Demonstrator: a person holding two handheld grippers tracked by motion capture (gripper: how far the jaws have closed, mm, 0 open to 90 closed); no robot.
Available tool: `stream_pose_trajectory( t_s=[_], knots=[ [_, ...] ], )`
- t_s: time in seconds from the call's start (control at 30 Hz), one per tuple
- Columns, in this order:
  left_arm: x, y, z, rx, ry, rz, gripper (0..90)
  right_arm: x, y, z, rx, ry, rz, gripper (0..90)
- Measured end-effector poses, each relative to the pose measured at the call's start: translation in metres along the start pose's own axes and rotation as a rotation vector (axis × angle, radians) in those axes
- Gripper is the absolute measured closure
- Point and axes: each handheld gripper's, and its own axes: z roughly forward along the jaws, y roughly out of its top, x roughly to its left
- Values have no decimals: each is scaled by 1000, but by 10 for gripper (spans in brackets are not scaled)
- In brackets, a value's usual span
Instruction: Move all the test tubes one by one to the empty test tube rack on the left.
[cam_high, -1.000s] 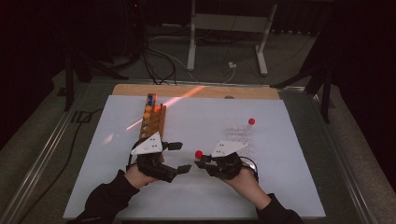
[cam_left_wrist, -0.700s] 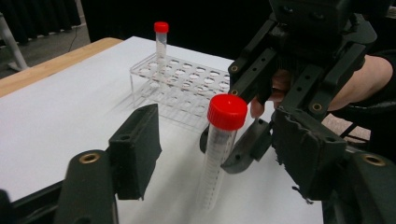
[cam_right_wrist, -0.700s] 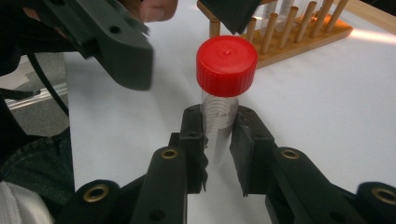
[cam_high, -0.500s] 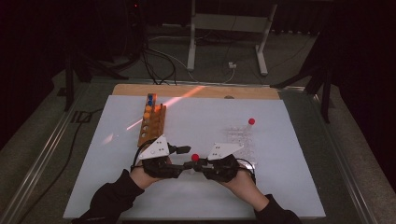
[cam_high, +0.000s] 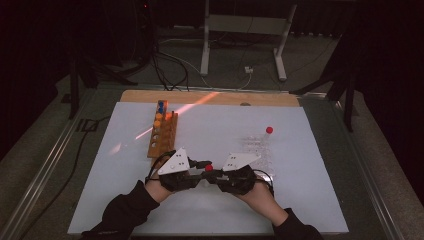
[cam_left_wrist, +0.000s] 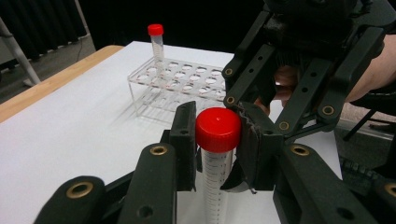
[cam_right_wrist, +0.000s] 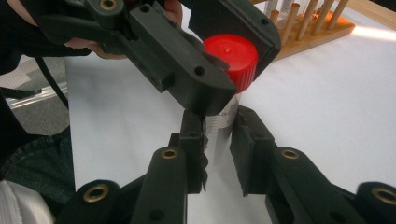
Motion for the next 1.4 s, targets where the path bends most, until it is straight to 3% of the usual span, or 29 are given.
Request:
stream_pose_trajectory(
  t_s=[0.13,0.3,0.57,0.73,0.9,1.0,1.07,1.4],
  knots=[
    [2,4,-2,4,2,0,711,-1,1,-2,-13,-1,10,741],
    [10,13,-12,-13,43,-9,713,-3,1,-7,-36,-16,16,674],
    [30,26,-35,-36,138,-21,714,-6,3,-16,-100,-34,16,403],
    [47,30,-51,-63,199,-44,713,-5,5,-21,-141,-24,6,279],
    [59,32,-62,-68,251,-53,713,-5,7,-22,-166,-40,22,142],
    [66,33,-68,-66,291,-54,713,-7,6,-24,-185,-17,48,17],
    [72,33,-73,-70,320,-60,713,-9,6,-26,-203,-14,61,17],
    [92,26,-86,-68,420,-81,712,-9,5,-30,-219,-77,24,0]
  ],
)
